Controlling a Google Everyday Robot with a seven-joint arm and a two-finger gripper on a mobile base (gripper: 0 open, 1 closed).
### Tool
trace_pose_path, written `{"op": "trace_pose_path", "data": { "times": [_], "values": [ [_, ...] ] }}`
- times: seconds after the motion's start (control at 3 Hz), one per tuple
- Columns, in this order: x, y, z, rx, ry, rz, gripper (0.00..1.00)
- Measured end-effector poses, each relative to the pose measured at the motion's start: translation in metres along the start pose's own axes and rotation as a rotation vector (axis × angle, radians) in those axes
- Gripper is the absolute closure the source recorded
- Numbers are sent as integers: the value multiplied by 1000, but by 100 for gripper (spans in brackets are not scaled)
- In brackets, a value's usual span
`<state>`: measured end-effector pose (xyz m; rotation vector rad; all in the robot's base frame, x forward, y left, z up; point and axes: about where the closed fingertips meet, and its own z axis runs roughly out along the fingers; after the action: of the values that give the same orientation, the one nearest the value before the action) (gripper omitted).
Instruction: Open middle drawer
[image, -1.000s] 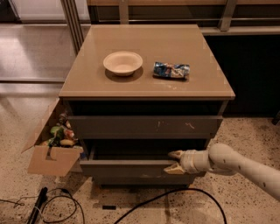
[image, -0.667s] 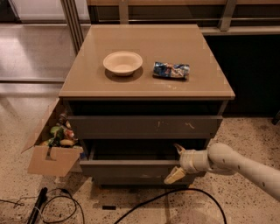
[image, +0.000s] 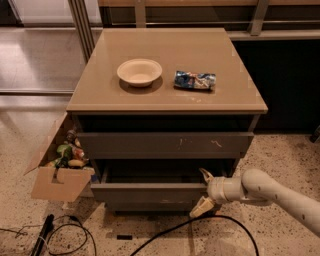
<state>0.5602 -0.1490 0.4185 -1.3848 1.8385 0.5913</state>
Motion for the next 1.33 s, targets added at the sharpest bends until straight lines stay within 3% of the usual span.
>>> {"op": "trace_pose_path", "data": {
  "times": [0.33,1.33],
  "values": [
    [-2,3,-3,-9,-6,-3,19],
    [-2,16,-19,-14,-4,-6,88]
  ]
}}
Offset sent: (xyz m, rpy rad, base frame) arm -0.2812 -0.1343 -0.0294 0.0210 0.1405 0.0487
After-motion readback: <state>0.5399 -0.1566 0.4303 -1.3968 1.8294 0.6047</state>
